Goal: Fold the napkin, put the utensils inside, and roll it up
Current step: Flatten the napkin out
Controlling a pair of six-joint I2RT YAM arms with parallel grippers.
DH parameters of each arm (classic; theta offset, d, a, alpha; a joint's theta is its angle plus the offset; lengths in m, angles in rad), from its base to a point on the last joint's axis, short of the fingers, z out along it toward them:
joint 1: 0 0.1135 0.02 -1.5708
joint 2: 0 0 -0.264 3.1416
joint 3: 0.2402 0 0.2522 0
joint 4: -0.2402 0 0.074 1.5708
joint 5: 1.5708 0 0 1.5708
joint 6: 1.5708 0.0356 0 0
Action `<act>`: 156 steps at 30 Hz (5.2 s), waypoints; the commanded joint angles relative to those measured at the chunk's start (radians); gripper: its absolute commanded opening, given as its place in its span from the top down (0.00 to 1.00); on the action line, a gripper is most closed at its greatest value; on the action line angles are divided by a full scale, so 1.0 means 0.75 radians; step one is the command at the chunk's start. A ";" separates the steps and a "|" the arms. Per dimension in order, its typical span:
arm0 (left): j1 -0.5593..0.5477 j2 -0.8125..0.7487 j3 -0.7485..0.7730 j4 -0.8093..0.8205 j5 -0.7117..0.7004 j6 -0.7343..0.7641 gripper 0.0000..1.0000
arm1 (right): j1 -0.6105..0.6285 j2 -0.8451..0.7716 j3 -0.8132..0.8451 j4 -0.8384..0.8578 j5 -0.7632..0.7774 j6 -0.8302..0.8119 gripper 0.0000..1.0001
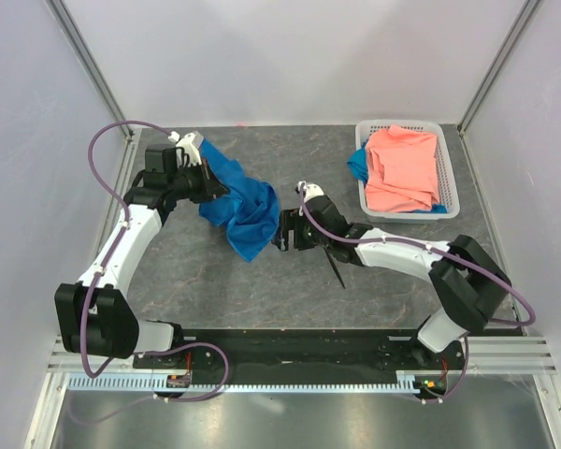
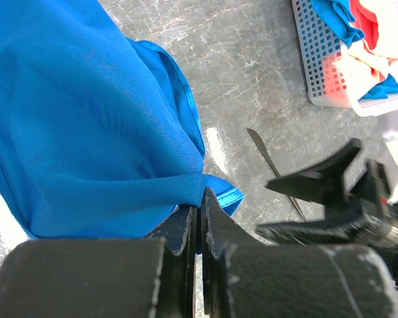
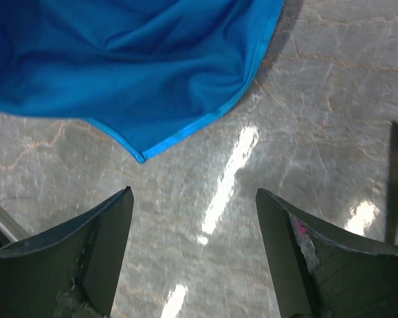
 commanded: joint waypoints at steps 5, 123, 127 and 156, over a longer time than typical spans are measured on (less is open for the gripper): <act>0.002 -0.063 0.000 0.044 0.069 -0.040 0.98 | -0.002 0.234 0.166 0.193 0.026 0.042 0.27; -0.184 0.063 -0.141 -0.185 -0.573 0.132 0.74 | -0.087 0.280 0.375 -0.627 0.429 -0.244 1.00; -0.273 0.086 -0.170 -0.191 -0.635 0.003 0.35 | -0.188 0.187 0.224 -0.599 0.370 -0.260 1.00; 0.190 -0.248 -0.632 -0.075 -0.735 -0.320 0.28 | -0.272 -0.046 0.017 -0.480 0.093 -0.271 1.00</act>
